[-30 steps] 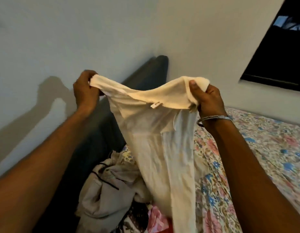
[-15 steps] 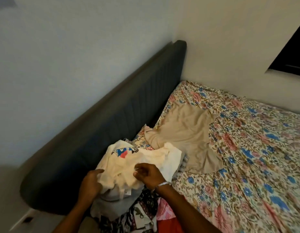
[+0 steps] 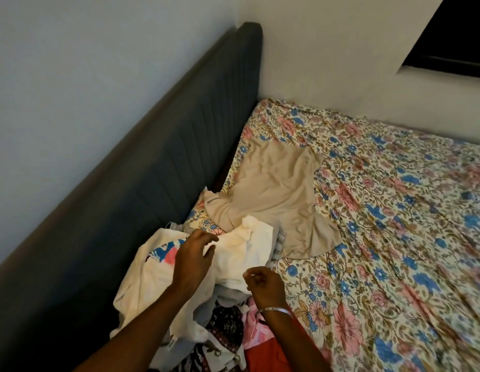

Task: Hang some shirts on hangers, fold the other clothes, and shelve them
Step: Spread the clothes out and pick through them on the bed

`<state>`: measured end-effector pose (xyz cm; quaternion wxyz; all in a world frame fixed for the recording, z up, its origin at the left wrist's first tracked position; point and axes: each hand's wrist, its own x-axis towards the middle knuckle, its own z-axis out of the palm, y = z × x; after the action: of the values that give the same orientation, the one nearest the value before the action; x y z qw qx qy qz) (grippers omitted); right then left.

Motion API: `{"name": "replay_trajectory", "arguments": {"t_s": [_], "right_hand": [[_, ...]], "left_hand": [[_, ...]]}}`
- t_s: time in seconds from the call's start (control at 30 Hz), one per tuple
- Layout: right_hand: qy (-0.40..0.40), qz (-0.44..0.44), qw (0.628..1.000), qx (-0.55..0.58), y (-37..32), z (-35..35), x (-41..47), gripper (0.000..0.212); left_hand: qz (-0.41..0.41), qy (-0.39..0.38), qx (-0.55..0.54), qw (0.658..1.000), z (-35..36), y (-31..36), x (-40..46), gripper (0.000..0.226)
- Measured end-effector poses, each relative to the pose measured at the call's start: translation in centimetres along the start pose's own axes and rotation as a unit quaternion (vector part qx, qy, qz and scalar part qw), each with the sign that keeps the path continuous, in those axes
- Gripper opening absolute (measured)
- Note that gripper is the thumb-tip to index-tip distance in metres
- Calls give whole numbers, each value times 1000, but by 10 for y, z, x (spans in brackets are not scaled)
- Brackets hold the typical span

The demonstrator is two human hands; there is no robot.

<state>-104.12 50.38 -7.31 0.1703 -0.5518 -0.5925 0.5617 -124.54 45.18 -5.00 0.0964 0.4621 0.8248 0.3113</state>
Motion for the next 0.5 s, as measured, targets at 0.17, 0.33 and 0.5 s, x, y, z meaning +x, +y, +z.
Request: {"name": "replay_trajectory", "arguments": {"t_s": [0.17, 0.33, 0.5], "right_hand": [[26, 68, 997, -33, 16, -6, -13, 14], [78, 99, 989, -79, 24, -26, -28, 16], [107, 99, 987, -60, 23, -31, -36, 19]], "left_hand": [[45, -129, 78, 988, 64, -40, 79, 19], [-190, -328, 49, 924, 124, -85, 128, 80], [-403, -298, -350, 792, 131, -64, 133, 40]]}}
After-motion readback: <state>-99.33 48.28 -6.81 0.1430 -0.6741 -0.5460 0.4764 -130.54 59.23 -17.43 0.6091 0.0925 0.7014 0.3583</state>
